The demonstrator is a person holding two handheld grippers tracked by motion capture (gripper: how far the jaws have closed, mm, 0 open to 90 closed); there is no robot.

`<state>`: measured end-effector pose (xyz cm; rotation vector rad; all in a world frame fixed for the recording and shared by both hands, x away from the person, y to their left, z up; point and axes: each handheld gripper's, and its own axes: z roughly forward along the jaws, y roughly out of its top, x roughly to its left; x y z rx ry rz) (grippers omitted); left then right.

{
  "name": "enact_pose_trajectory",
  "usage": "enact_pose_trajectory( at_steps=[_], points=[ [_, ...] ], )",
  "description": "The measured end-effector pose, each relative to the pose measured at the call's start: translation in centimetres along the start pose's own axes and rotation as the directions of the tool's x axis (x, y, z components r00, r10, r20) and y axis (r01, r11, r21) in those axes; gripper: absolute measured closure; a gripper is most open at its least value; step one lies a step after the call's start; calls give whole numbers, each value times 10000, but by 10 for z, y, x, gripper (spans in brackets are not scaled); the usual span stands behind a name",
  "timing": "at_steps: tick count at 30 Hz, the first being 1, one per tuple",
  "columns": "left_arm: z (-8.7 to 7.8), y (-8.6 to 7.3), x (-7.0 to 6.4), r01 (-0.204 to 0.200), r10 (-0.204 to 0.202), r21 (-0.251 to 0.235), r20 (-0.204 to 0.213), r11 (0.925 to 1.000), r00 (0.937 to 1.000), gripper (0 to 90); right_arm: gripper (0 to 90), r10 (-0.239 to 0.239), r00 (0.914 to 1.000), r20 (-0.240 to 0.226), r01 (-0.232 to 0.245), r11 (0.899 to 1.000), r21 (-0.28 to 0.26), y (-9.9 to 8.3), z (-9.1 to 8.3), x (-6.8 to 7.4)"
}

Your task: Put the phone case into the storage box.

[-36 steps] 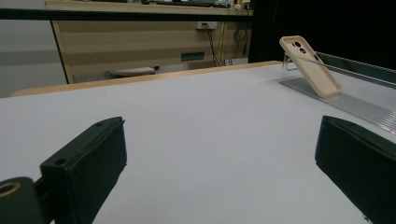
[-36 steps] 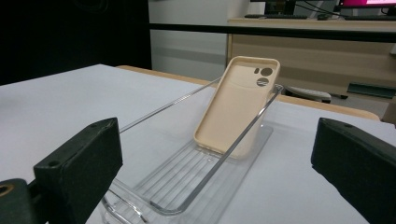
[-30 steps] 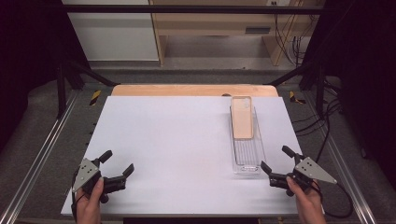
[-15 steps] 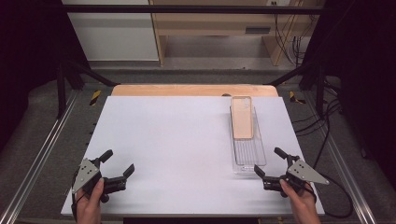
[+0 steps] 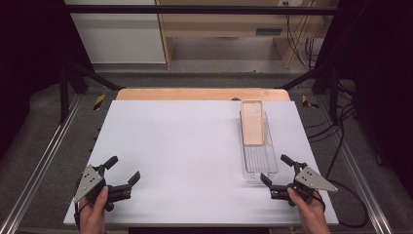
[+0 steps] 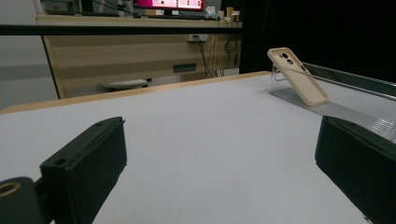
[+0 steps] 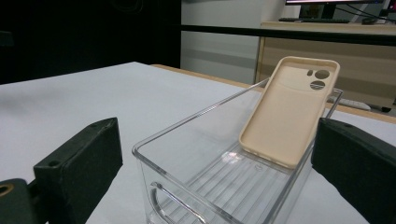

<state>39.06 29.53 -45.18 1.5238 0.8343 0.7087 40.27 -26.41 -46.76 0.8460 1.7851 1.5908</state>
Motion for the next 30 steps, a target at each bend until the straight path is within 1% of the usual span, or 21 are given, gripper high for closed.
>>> enact_pose_trajectory(
  at_steps=[10,16,18,19,23,25,28,30],
  points=[
    [1,1,-4,-218,222,-162,293,9996,9993,22,24,80,9999,-125,-82,9998,-199,0,5,3],
    [2,2,-6,-279,288,-206,436,9994,9986,22,24,174,9997,-193,-179,9994,-303,1,11,4],
    [2,2,-6,-338,345,-151,467,9993,9983,21,24,177,9997,-174,-181,9994,-283,2,12,4],
    [2,2,-7,-328,334,-149,484,9994,9983,21,23,270,9995,-184,-276,9990,-339,3,13,3],
    [3,2,-8,-277,285,-152,521,9995,9982,21,24,262,9995,-175,-269,9988,-403,5,17,0],
    [4,1,-9,-263,270,-130,538,9996,9982,21,24,292,9994,-204,-297,9992,-263,6,17,-2],
    [4,1,-9,-242,249,-126,565,9996,9981,21,24,380,9990,-214,-385,9991,-203,6,15,-6],
    [5,1,-10,-253,259,-109,573,9996,9980,21,24,318,9993,-211,-319,9995,-45,6,12,-7]
  ],
)
